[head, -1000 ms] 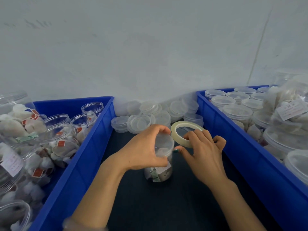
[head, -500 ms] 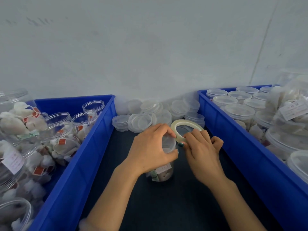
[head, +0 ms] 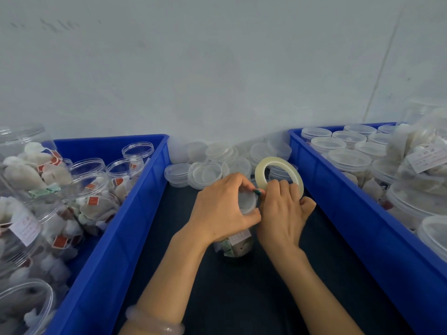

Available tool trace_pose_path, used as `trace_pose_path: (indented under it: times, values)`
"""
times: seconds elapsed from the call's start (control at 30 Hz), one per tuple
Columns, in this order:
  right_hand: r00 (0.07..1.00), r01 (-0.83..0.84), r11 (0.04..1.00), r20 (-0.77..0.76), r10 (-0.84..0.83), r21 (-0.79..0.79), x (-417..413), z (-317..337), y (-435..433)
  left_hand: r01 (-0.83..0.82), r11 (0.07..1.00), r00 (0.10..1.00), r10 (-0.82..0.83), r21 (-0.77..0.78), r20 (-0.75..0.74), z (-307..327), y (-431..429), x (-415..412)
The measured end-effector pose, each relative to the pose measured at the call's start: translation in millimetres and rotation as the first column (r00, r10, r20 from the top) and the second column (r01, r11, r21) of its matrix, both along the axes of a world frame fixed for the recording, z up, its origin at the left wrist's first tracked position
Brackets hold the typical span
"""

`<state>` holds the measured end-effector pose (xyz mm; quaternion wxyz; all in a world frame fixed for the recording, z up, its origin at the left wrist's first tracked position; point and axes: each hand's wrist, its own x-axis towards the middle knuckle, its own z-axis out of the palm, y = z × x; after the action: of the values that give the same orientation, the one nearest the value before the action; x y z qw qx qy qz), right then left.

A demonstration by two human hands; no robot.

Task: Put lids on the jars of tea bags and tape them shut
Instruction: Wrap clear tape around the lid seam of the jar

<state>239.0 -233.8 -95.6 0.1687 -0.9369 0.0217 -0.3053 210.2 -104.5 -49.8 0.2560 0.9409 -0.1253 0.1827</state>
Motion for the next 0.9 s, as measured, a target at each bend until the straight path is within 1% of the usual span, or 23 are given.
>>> trace_pose_path:
  times: [0.17,0.3,0.37,0.43,0.47,0.53,0.57,0.6,0.63,0.73,0.83,0.9]
  values:
    - [0.999,0.042,0.999,-0.008,-0.042,0.002,9,2,4,-0.034,0.999,0.999,0.035,0.019,-0.014,0,-3,2]
    - [1.000,0.016,0.999,-0.011,-0.017,-0.035,21,0,6,-0.071,0.997,0.997,0.072,0.032,-0.024,4,-6,3]
    - [0.997,0.025,0.999,-0.067,-0.029,-0.048,34,-1,0,-0.050,0.998,0.998,0.051,0.030,-0.033,3,-7,-3]
    - [0.982,0.086,0.996,-0.170,-0.086,-0.005,50,7,-15,0.006,1.000,0.999,-0.006,-0.013,-0.043,-1,-10,-15]
    - [0.982,0.057,0.998,-0.179,-0.052,0.022,55,12,-22,0.019,1.000,0.999,-0.020,-0.024,-0.048,-2,-11,-18]
    - [0.983,-0.144,0.990,-0.113,0.144,0.010,57,16,-23,0.017,1.000,0.999,-0.017,-0.004,-0.043,0,-8,-18]
    - [0.960,-0.254,0.967,-0.125,0.251,-0.007,52,16,-21,0.013,1.000,0.999,-0.012,0.011,-0.042,1,-8,-16]
    - [0.932,-0.328,0.945,-0.170,0.321,-0.013,46,14,-20,0.015,0.999,0.999,-0.014,0.028,-0.046,1,-7,-14]
    - [0.914,-0.353,0.935,-0.224,0.338,-0.027,39,10,-21,0.023,0.999,0.999,-0.020,0.045,-0.048,2,-7,-12]
    - [0.902,-0.334,0.935,-0.328,0.280,-0.120,21,-10,-36,0.008,0.998,0.999,-0.005,0.062,-0.052,2,-9,-13]
    - [0.911,-0.311,0.929,-0.342,0.231,-0.200,0,-19,-45,-0.069,0.997,0.995,0.072,0.038,-0.073,4,-18,-11]
    - [0.911,-0.328,0.914,-0.335,0.239,-0.239,-9,-23,-46,-0.142,0.990,0.986,0.143,0.013,-0.081,5,-25,-8]
